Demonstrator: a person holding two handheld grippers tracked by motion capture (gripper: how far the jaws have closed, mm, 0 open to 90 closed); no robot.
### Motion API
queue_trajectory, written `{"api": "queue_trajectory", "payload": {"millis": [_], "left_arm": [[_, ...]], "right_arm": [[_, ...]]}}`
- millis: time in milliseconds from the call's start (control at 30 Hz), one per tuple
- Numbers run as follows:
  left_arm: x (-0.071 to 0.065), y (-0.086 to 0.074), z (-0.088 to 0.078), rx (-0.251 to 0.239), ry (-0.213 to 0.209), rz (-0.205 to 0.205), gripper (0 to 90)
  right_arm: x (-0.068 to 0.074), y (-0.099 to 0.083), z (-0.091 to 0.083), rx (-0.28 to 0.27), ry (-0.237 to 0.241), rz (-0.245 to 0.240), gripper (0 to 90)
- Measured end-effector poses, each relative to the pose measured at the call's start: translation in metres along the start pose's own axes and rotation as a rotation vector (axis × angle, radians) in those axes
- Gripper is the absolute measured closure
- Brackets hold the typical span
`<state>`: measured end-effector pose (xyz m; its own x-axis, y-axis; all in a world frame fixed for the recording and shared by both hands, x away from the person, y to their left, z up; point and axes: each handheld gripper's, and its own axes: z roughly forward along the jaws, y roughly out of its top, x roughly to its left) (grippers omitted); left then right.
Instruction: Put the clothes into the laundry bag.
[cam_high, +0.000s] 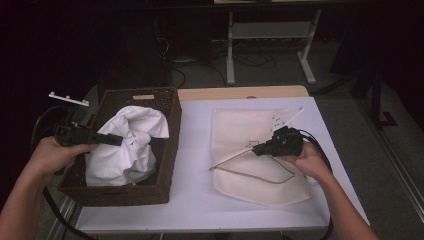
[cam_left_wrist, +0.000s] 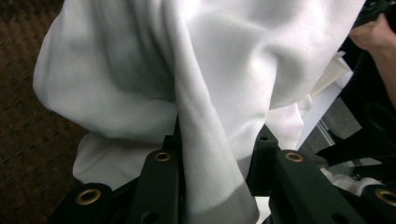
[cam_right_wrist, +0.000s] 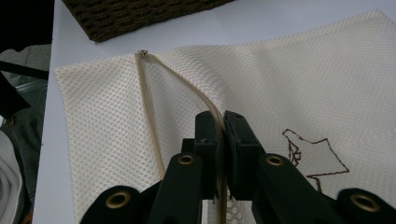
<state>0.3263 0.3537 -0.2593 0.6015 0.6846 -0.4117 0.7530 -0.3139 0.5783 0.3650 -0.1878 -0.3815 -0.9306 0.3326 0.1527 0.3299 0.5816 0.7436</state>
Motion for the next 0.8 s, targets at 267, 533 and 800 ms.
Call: {"api": "queue_trajectory", "payload": {"millis": [267, 533, 800], "left_arm": [[-0.017, 0.017, -0.006, -0.016, -0.020, 0.038, 70.5], [-0.039, 0.040, -0.016, -0.035, -0.039, 0.080, 70.5], [-0.066, 0.063, -0.016, -0.027, -0.061, 0.138, 70.4]], "right_arm": [[-0.006, 0.006, -0.006, -0.012, -0.014, 0.007, 83.9], [-0.011, 0.012, -0.008, -0.028, -0.034, 0.003, 84.2], [-0.017, 0.016, -0.007, -0.034, -0.043, 0.001, 84.3]]}}
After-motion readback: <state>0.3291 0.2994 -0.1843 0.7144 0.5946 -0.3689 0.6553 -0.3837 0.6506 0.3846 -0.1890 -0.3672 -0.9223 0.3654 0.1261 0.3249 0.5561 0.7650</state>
